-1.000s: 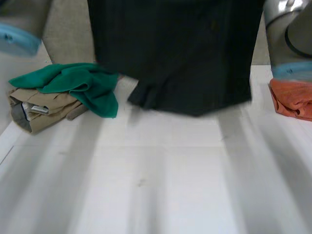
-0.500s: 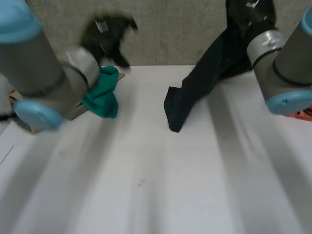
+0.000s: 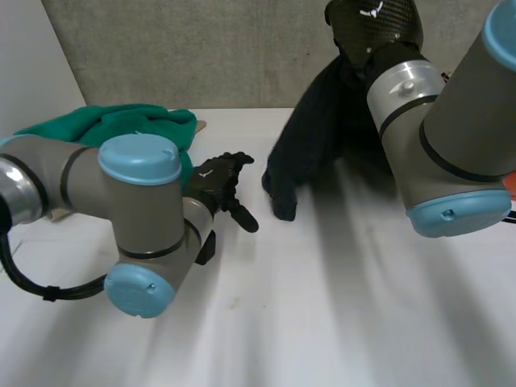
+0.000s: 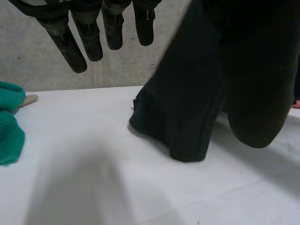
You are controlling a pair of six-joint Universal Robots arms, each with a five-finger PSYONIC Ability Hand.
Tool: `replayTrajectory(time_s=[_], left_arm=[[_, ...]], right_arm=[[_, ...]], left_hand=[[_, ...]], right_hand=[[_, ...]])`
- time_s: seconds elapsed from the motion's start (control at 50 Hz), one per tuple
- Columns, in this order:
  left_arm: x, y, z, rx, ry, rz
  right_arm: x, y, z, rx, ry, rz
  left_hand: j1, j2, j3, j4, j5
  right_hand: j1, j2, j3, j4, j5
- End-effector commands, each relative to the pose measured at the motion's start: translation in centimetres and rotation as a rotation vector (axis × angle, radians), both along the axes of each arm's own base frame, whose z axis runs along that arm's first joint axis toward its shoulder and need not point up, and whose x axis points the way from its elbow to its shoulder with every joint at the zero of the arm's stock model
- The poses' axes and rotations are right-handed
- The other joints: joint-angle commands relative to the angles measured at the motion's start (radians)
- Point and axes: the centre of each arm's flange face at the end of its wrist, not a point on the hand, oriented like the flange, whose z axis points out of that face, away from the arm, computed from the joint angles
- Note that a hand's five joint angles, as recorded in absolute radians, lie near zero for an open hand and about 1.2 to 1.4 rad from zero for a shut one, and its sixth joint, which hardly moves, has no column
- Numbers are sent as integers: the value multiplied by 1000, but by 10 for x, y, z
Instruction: Fold the laundry.
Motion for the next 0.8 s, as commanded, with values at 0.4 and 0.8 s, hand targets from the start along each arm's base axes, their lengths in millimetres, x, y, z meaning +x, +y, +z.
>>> replayTrajectory(time_s=[0.4,0.8], left_arm=[[-8,-6,-17,113,92,232],[81,-11,171,-531,-134,-34]], right_arm=[[21,61,21,28,-101,64],[-42,23,26,21,-6,-55]], left_hand=[[320,329,317,332,306],[1181,1190,1178,1193,1167]], right_hand=[[261,216,202,194,213],[261,216,202,194,213]])
